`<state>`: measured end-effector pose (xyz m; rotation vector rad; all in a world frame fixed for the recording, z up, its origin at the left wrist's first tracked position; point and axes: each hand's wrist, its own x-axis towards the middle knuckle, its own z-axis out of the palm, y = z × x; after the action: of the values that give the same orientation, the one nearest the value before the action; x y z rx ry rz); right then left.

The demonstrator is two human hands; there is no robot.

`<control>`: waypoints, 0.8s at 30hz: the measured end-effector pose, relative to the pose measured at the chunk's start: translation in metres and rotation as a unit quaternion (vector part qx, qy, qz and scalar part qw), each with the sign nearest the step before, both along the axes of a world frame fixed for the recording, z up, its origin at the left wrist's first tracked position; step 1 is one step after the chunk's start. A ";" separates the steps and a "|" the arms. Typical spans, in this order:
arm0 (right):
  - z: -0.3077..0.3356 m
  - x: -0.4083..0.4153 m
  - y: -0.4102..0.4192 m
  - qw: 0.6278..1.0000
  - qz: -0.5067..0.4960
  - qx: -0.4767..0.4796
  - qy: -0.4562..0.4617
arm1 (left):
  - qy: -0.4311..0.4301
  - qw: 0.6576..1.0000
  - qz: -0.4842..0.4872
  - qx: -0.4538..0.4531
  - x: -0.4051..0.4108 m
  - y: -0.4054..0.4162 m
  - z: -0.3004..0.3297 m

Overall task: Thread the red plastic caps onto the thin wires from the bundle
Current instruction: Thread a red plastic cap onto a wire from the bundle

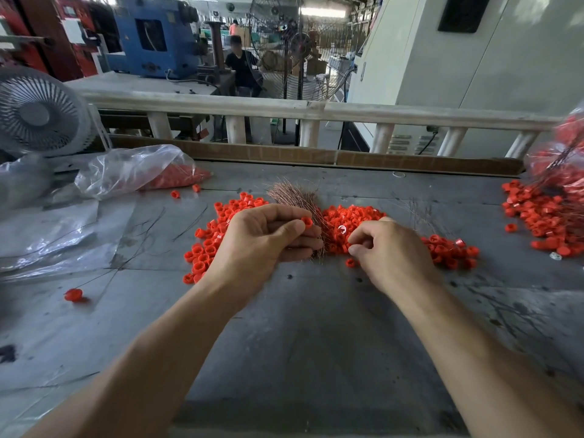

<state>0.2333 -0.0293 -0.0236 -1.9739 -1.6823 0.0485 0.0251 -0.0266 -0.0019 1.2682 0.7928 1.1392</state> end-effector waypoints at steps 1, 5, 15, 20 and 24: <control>0.000 -0.001 0.000 1.000 -0.003 0.005 -0.006 | 0.000 1.000 -0.001 0.001 0.000 0.000 0.000; -0.001 0.000 0.002 1.000 -0.002 0.029 0.001 | -0.002 1.000 -0.002 0.000 -0.001 0.001 -0.001; 0.014 -0.016 -0.013 0.878 0.158 0.099 0.440 | 0.017 1.000 -0.012 0.007 0.000 0.003 -0.004; 0.012 -0.023 -0.014 0.865 0.221 0.111 0.437 | 0.031 0.999 -0.022 0.013 0.001 0.001 -0.003; 0.007 -0.024 -0.012 0.877 0.230 0.105 0.408 | 0.029 0.999 -0.020 0.011 0.002 -0.001 -0.002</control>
<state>0.2089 -0.0417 -0.0161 -1.0898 -1.4294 0.7325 0.0269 -0.0275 -0.0038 1.3357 0.7961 1.0858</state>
